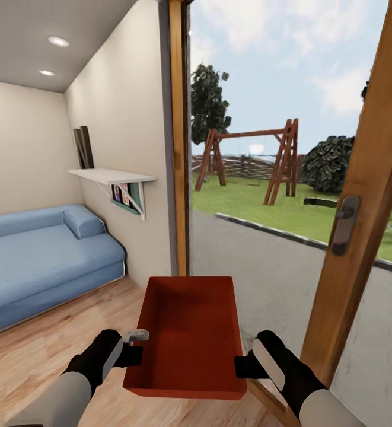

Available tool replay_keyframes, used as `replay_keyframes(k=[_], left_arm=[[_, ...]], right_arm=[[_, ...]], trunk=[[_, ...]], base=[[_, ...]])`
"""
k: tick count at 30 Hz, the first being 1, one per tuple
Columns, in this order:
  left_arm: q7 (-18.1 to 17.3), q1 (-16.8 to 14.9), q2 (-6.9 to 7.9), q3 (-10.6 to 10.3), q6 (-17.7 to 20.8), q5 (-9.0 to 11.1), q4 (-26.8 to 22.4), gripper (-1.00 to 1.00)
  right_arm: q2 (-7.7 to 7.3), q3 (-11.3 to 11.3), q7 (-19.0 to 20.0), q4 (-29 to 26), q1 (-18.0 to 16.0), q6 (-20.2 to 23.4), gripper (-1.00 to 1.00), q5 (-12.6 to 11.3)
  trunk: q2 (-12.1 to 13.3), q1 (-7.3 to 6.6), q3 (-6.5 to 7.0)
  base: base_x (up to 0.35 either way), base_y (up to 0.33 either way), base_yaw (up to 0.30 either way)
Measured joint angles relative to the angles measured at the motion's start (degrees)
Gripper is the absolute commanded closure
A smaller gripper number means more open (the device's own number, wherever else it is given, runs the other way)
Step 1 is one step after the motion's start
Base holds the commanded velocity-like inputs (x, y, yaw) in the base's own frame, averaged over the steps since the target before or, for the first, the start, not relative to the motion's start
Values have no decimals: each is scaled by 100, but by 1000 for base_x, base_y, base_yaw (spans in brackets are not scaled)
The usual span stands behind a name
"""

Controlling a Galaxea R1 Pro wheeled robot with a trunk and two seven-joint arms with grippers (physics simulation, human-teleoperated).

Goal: Move the two storage containers from the living room to the garage. In the garage, place one container on the floor and stack the other container on top of it (either order is fine).

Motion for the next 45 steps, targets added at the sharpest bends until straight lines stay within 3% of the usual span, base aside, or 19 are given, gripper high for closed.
replay_keyframes(k=[15, 45], left_arm=[[0, 1, 0, -1, 1, -1, 1, 100], [0, 0, -5, 4, 1, -15, -1, 100]], right_arm=[[0, 0, 0, 0, 1, 3, 100, 0], [-2, 1, -2, 1, 0, 1, 100, -2]], trunk=[[42, -22, 48], [1245, -681, 587]], base=[[0, 0, 0], [0, 0, 0]])
